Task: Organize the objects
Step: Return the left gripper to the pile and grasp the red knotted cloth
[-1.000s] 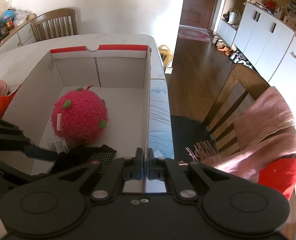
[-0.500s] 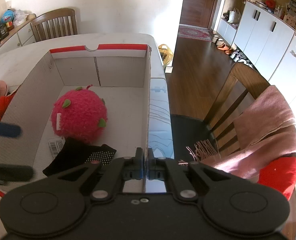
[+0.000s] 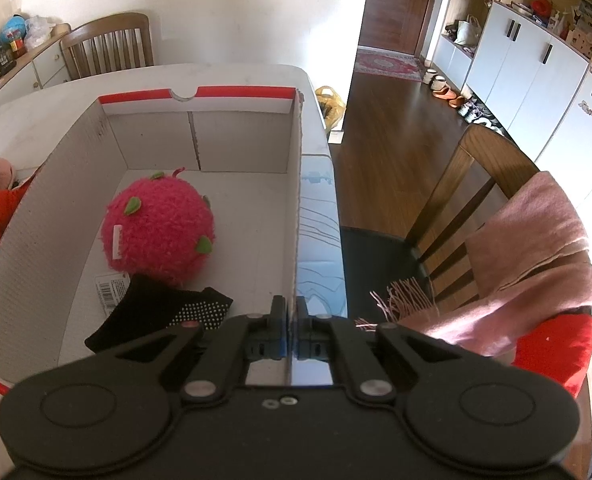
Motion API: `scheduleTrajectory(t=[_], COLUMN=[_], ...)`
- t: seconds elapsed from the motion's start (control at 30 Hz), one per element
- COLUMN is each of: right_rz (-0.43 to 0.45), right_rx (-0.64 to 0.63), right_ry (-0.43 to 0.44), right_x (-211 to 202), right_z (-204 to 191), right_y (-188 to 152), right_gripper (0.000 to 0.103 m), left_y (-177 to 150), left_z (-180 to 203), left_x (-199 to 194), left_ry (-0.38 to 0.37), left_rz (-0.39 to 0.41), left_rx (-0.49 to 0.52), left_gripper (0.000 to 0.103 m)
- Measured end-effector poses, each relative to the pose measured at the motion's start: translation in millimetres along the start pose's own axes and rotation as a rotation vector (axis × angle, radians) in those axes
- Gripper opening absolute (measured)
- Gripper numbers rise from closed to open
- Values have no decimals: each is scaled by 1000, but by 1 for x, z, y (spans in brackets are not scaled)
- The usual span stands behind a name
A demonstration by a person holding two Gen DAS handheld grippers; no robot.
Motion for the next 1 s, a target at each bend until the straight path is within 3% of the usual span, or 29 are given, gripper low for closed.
scheduleTrajectory(t=[0.2,0.3,0.53,0.83,1.0], right_rz=[-2,-4,-8,-19,-24], right_rx=[-2,-2,-1,-4,0], right_ry=[-2,-2,-3,-10,-13], right_x=[0,0,-1,-2,-2], right_z=[0,1,1,1,1], right_y=[0,2,1,3,4], right_gripper=[3,3,3,3,3], left_y=[-2,-6,-19,-31,-35], left_z=[-38,-58,-93,-111,-116], left_x=[0,9,35,62,73], left_ry=[84,144,209,163,179], left_rz=[26,27,-15,-51,-59], left_rx=[-26,-24,-20,-57,-29], left_gripper=[88,102,103,103,102])
Point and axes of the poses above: each gripper's, at about its wrist camera, not at the fingertips, and x roughly the way its jaws point, z to its right, y to its top, the point moved 6 cm from there along x, roughly the way its jaws point, and after that the axes turned 13 degrees about z, right-handed, at the moved point
